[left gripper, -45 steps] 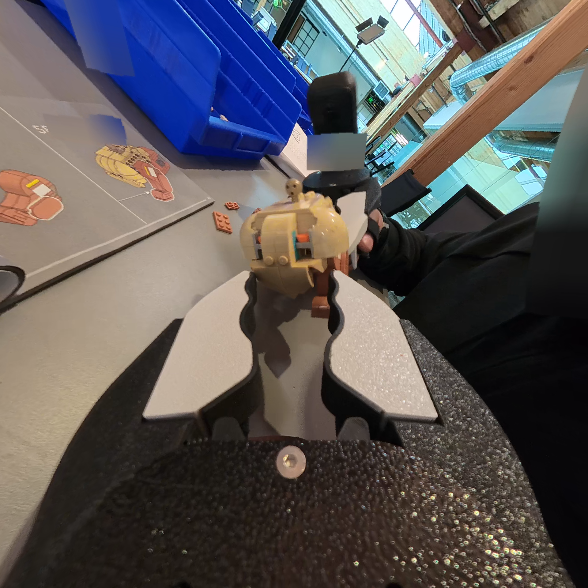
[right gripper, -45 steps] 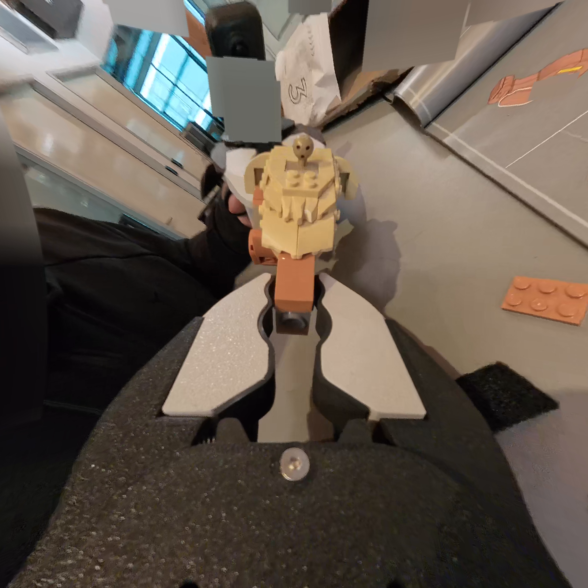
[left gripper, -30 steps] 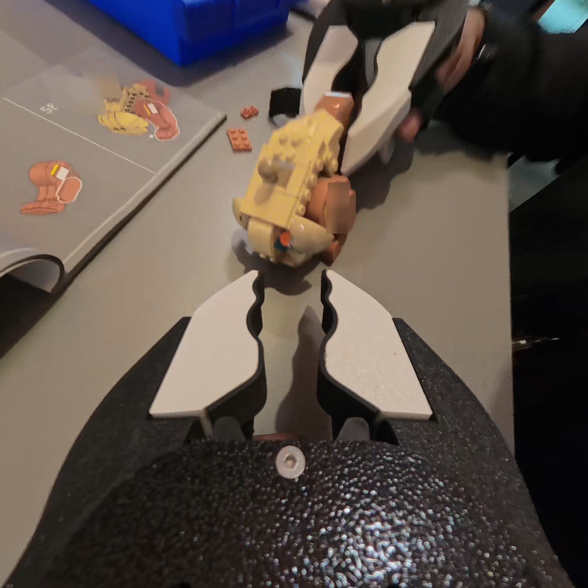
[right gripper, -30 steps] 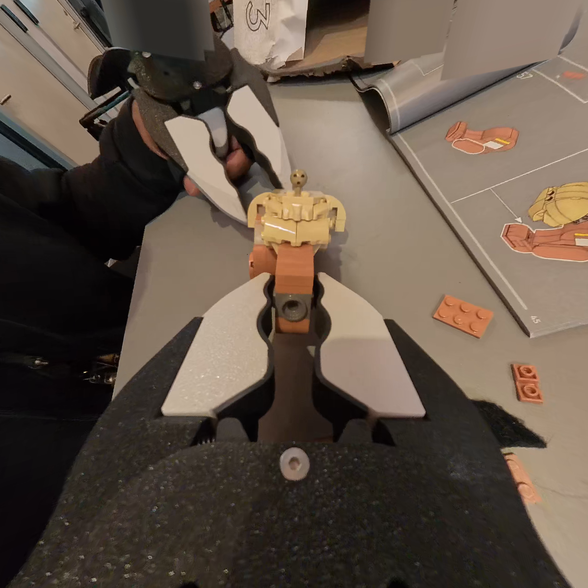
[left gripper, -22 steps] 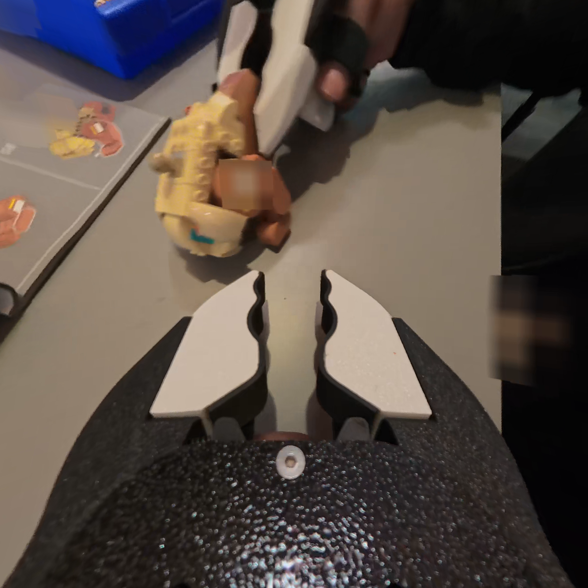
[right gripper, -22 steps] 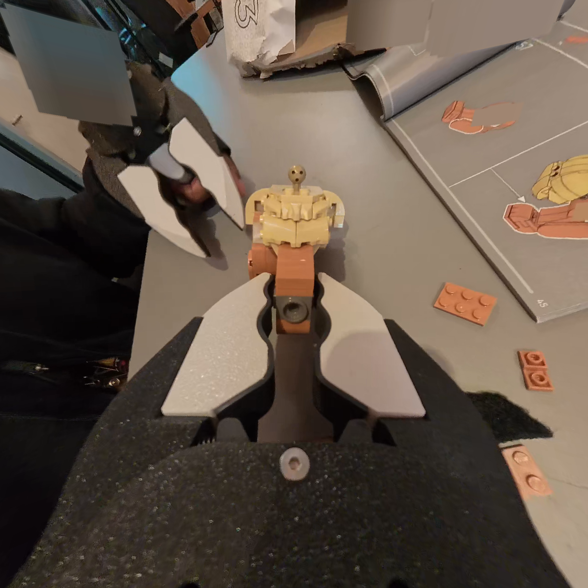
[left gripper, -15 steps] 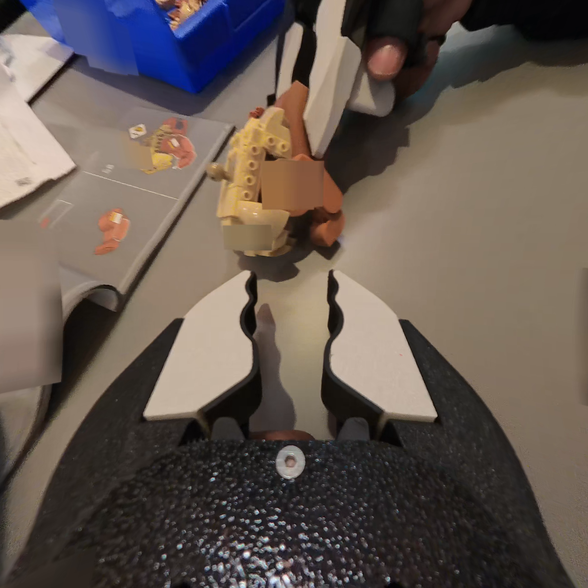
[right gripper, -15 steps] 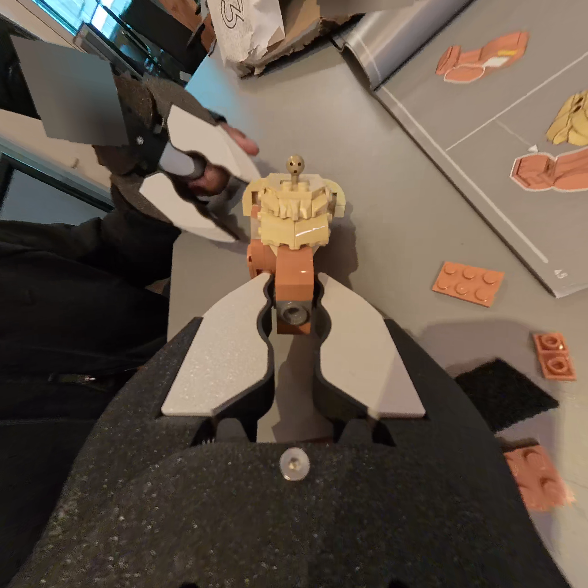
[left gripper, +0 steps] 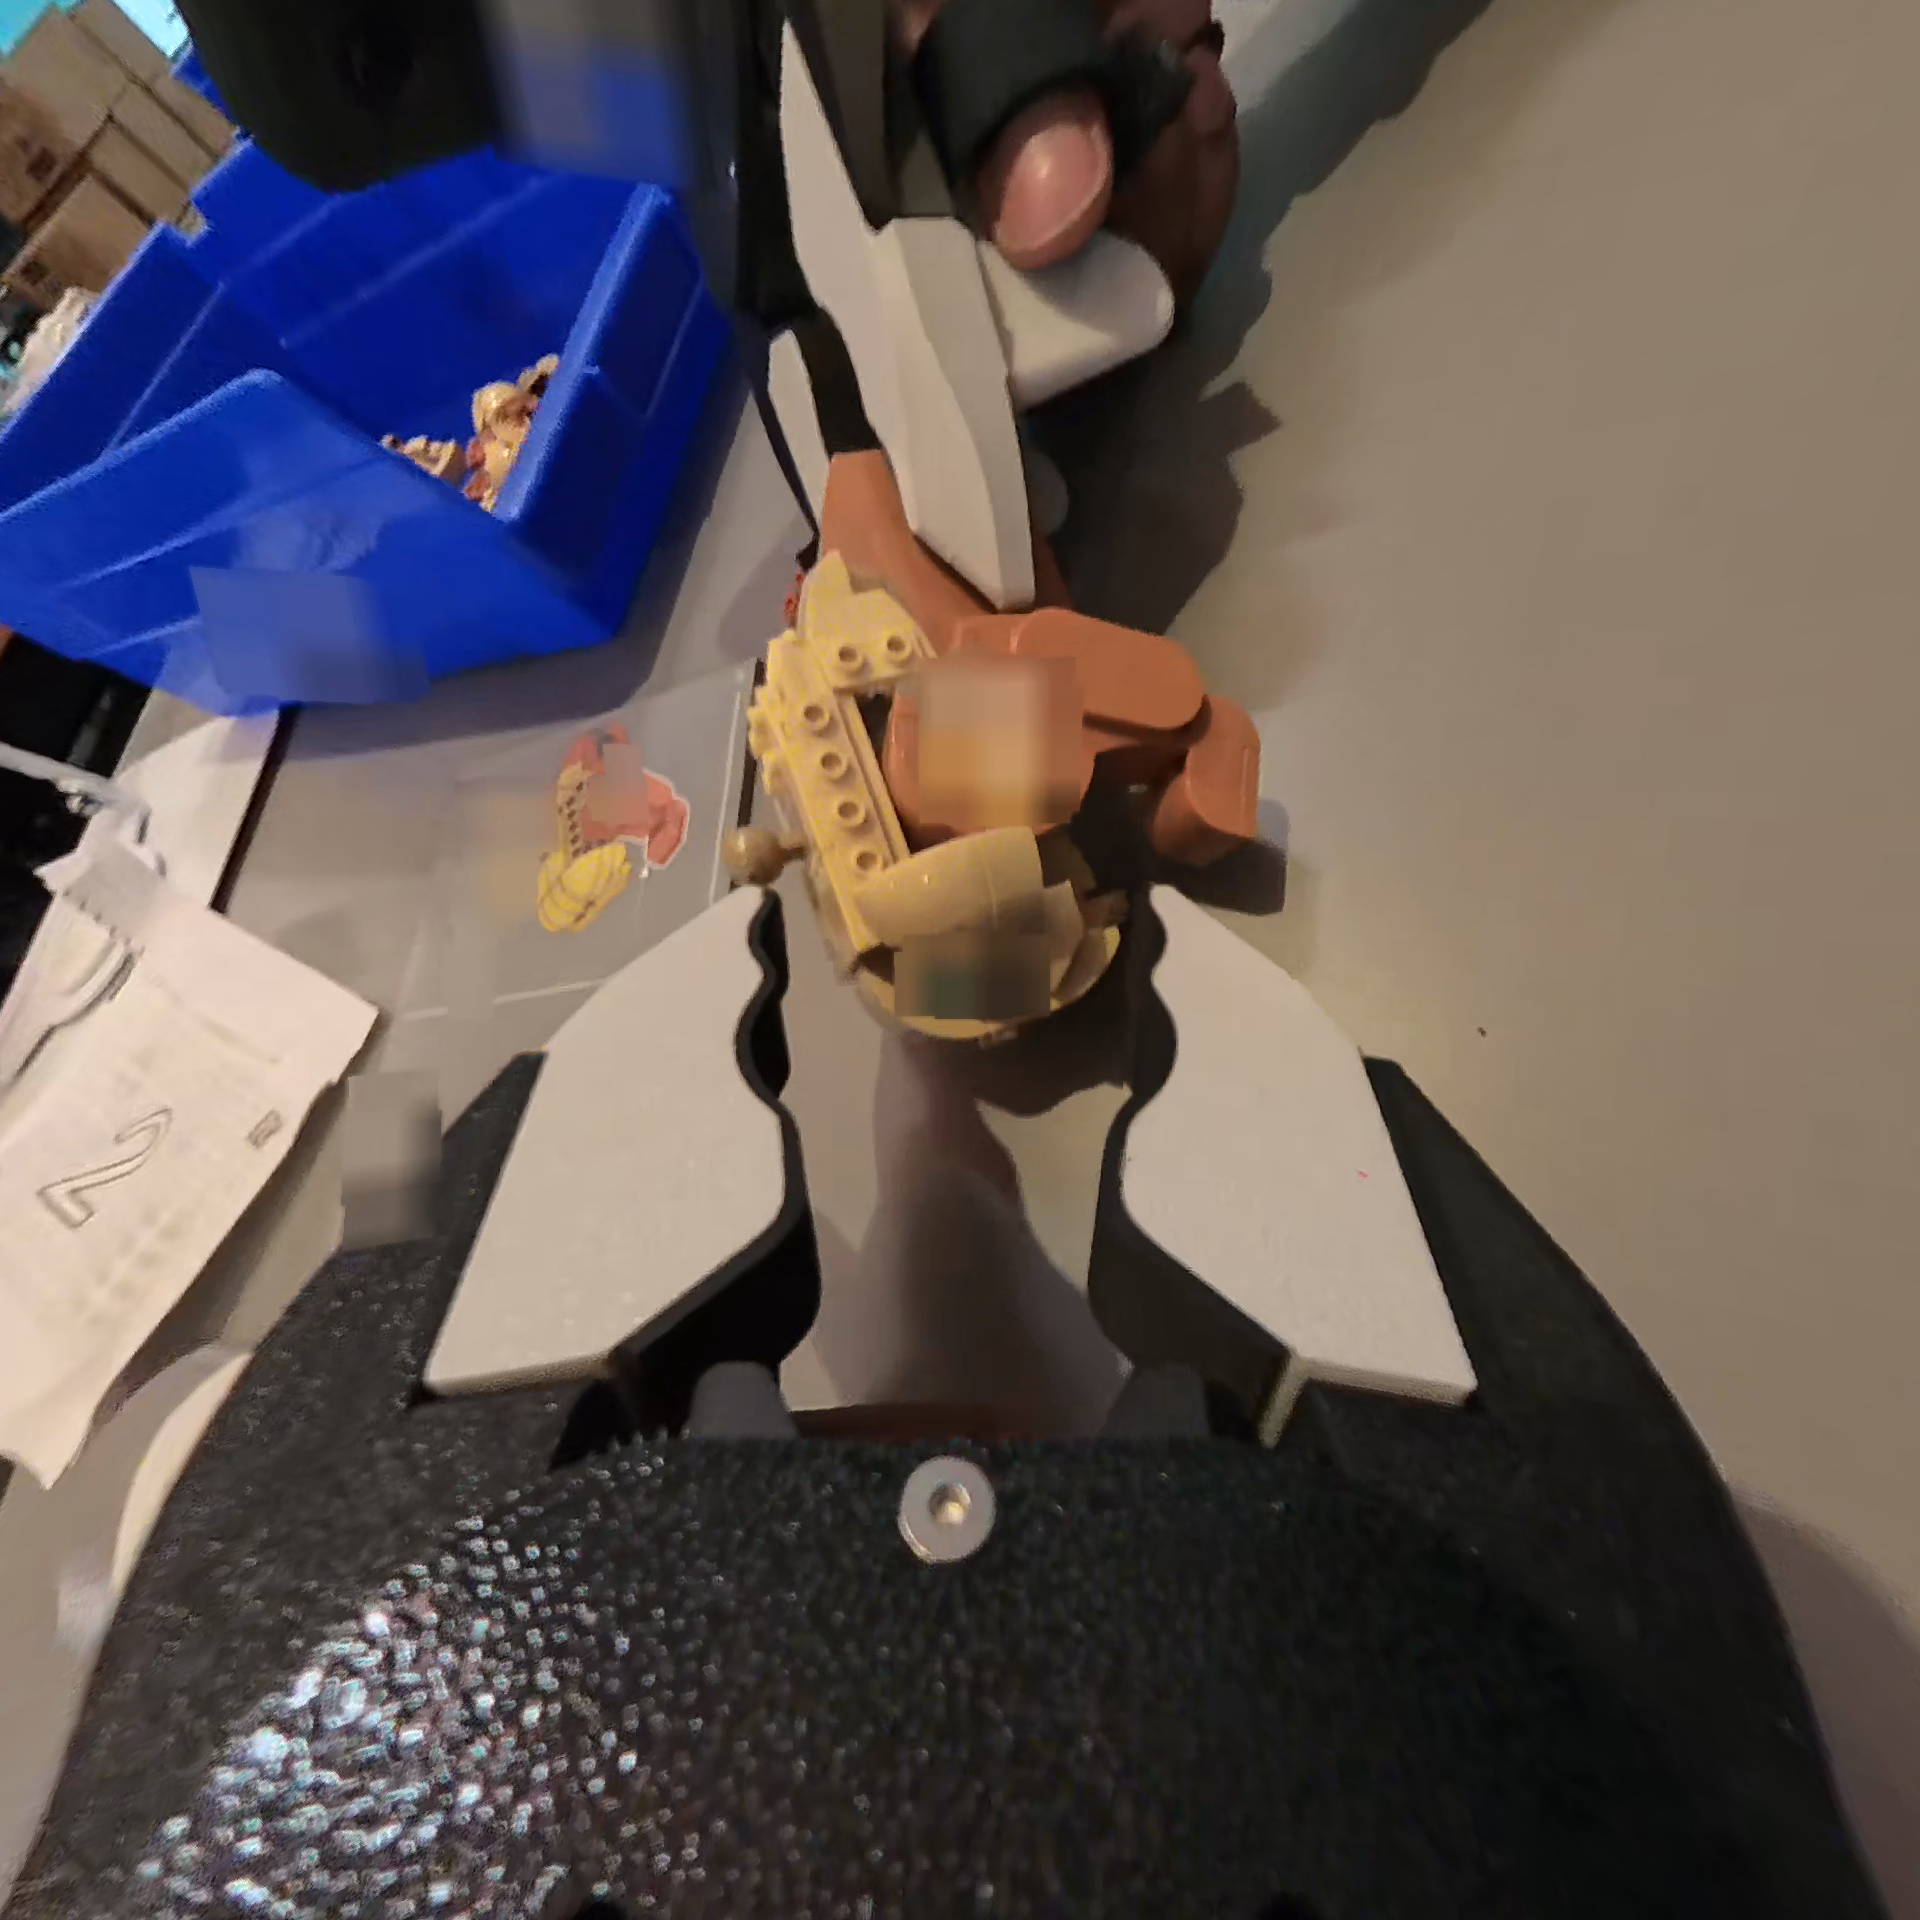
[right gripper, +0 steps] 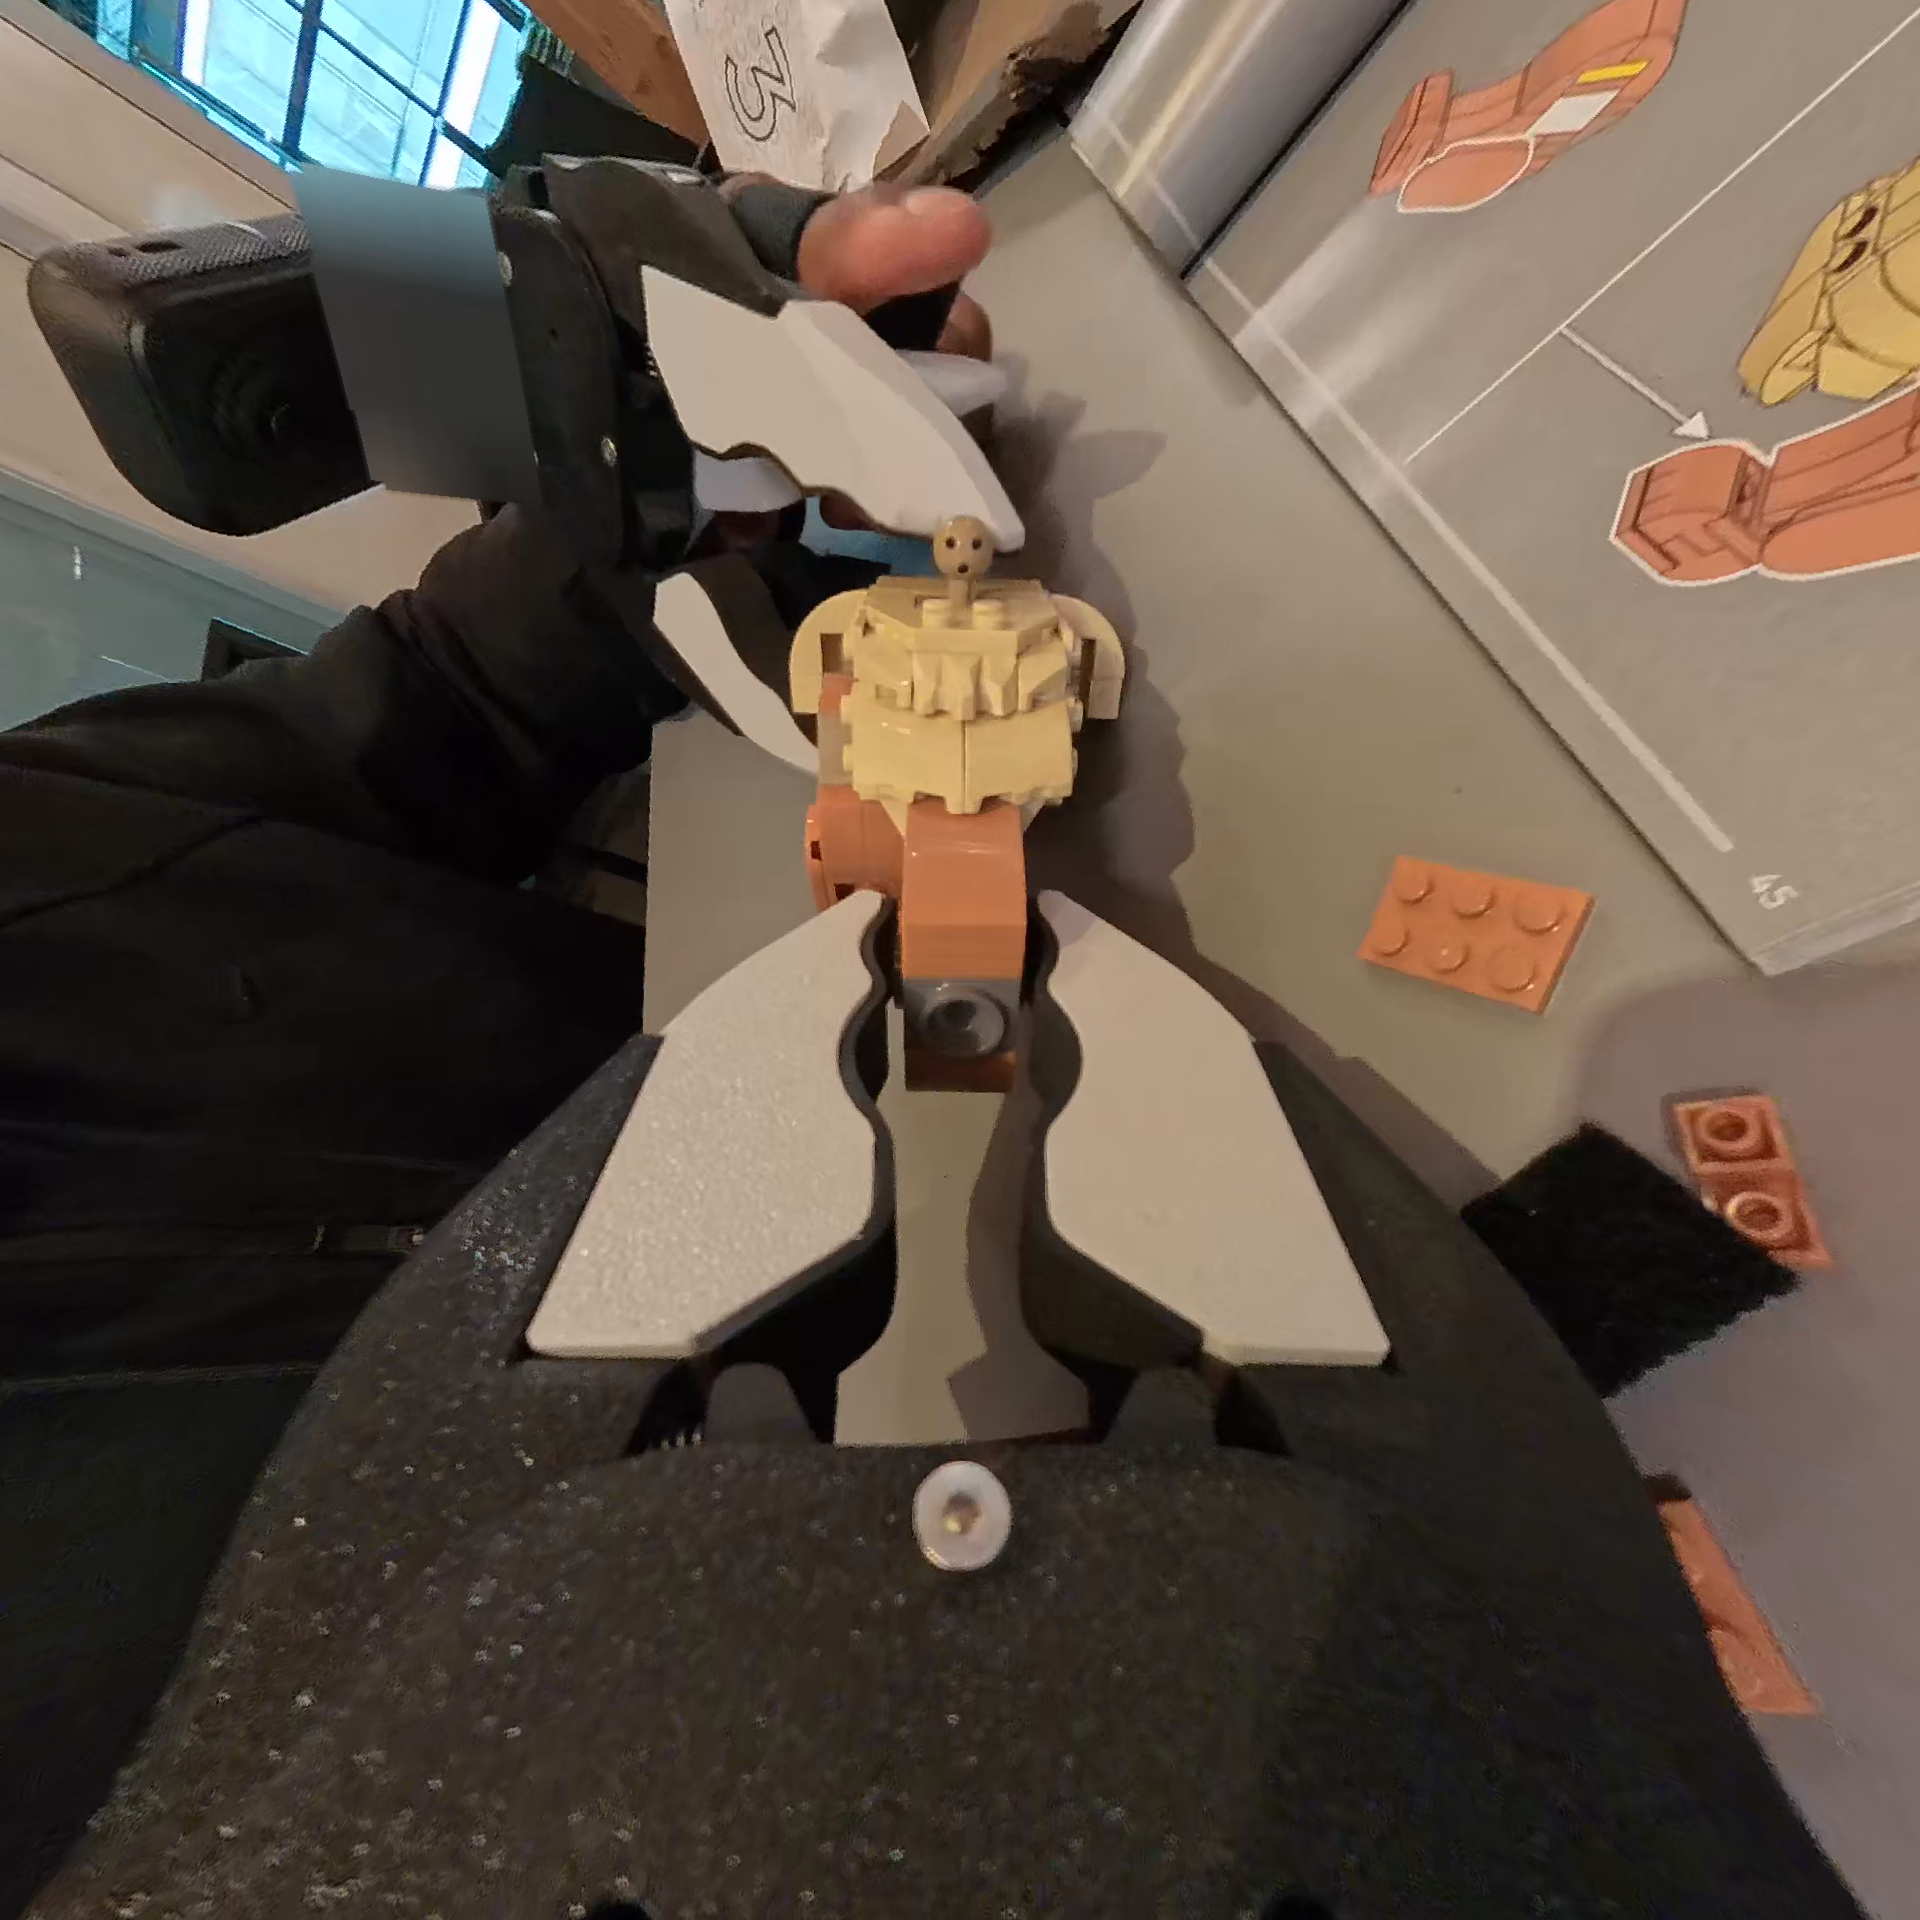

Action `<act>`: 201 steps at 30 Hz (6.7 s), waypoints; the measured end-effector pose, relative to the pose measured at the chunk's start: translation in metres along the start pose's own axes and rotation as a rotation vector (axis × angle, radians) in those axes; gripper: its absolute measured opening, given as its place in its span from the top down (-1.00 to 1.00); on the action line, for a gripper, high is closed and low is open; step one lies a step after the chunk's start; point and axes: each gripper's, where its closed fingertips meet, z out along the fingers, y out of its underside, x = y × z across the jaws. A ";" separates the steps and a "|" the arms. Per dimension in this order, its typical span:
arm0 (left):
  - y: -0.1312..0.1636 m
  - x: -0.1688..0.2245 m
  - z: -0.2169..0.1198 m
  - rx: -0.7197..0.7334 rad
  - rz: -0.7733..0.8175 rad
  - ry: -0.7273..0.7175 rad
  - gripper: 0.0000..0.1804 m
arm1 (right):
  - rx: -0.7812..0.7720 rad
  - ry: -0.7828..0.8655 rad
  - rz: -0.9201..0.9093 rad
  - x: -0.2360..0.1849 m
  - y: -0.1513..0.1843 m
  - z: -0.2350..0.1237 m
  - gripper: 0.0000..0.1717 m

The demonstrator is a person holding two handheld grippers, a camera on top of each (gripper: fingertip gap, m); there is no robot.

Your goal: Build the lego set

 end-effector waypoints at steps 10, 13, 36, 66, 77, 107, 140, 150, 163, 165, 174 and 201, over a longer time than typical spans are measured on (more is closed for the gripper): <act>0.004 -0.014 0.009 -0.036 -0.096 -0.013 0.39 | 0.026 -0.003 0.016 0.009 -0.013 -0.004 0.72; 0.003 -0.017 0.008 -0.049 -0.216 -0.036 0.45 | 0.058 0.065 -0.020 0.012 -0.015 -0.010 0.60; -0.005 -0.046 -0.006 0.128 -1.032 -0.361 0.51 | 0.449 0.849 -0.702 -0.014 -0.044 -0.009 0.51; -0.023 -0.056 -0.022 0.294 -1.014 -0.528 0.52 | 0.483 1.028 -0.751 -0.026 -0.056 -0.006 0.69; -0.029 -0.054 -0.020 0.283 -0.916 -0.471 0.52 | 0.409 0.917 -0.857 -0.029 -0.049 -0.010 0.70; -0.023 -0.055 -0.019 0.125 -0.475 -0.423 0.52 | 0.308 0.788 -0.898 -0.023 -0.025 -0.010 0.64; -0.022 -0.016 -0.010 -0.124 0.397 -0.375 0.52 | 0.230 0.830 -0.867 0.003 -0.019 -0.031 0.59; -0.025 -0.014 -0.010 -0.095 0.433 -0.381 0.52 | 0.143 0.706 -0.850 0.009 -0.014 -0.026 0.44; -0.024 -0.014 -0.010 -0.082 0.433 -0.381 0.52 | 0.102 0.622 -0.869 0.013 -0.015 -0.017 0.42; -0.025 -0.014 -0.010 -0.078 0.439 -0.382 0.52 | 0.105 0.608 -0.878 0.012 -0.016 -0.016 0.43; -0.029 -0.010 -0.010 -0.052 0.539 -0.409 0.52 | 0.088 0.539 -0.915 0.008 -0.014 -0.013 0.50; -0.027 -0.009 -0.010 -0.070 0.564 -0.409 0.52 | 0.058 0.574 -0.948 0.012 -0.012 -0.013 0.65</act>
